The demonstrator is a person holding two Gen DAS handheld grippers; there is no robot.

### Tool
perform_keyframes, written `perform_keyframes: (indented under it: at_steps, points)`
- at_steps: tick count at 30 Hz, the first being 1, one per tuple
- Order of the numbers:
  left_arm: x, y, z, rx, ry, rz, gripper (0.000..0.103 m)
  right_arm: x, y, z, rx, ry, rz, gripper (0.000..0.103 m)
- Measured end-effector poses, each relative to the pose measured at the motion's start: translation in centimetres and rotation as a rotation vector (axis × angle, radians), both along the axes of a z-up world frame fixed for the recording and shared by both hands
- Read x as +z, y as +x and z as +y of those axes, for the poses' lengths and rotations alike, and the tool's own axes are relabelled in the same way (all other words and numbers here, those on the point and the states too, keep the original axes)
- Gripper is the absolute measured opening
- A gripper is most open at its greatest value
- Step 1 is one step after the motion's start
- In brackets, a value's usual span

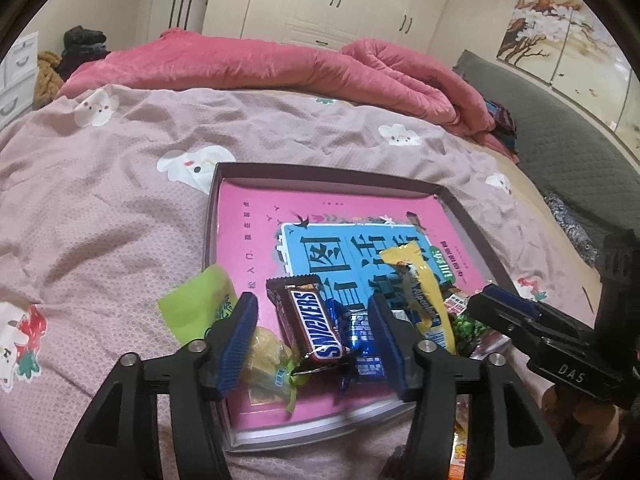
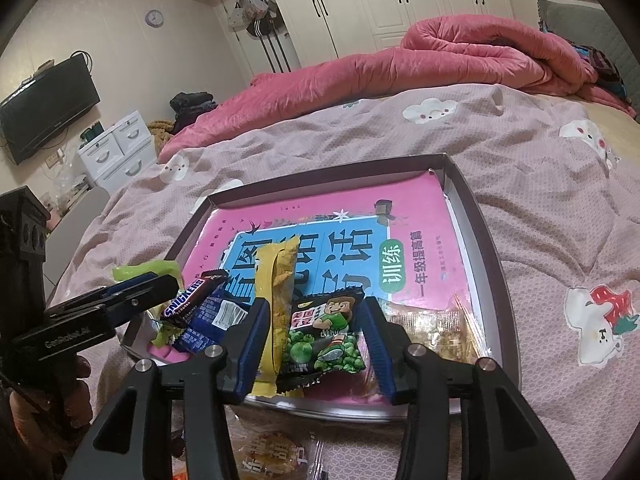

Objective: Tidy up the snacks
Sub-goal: 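Open both tools and release the Snickers bar and pea bag in the tray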

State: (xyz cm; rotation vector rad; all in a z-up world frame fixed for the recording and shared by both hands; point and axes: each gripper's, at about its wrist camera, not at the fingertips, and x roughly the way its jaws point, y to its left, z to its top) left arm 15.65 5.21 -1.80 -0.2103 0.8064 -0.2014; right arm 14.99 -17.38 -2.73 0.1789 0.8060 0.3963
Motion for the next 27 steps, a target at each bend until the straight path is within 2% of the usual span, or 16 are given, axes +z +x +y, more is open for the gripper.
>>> perform_keyframes:
  at_steps: [8, 10, 14, 27]
  points:
    - [1.0, -1.0, 0.1, 0.005, -0.008, -0.003, 0.067, 0.8, -0.3, -0.3, -0.009, 0.0, -0.023, 0.048]
    - [1.2, -1.4, 0.2, 0.009, -0.01, -0.005, 0.072, 0.9, -0.4, -0.5, -0.014, 0.007, -0.027, 0.049]
    - [1.6, -2.1, 0.3, 0.009, -0.015, -0.007, 0.073, 1.4, -0.6, -0.9, -0.02, 0.026, -0.037, 0.053]
    - [2.2, -3.7, -0.2, 0.009, 0.018, -0.006, 0.076, 2.4, -1.7, -1.4, -0.022, 0.034, -0.068, 0.057]
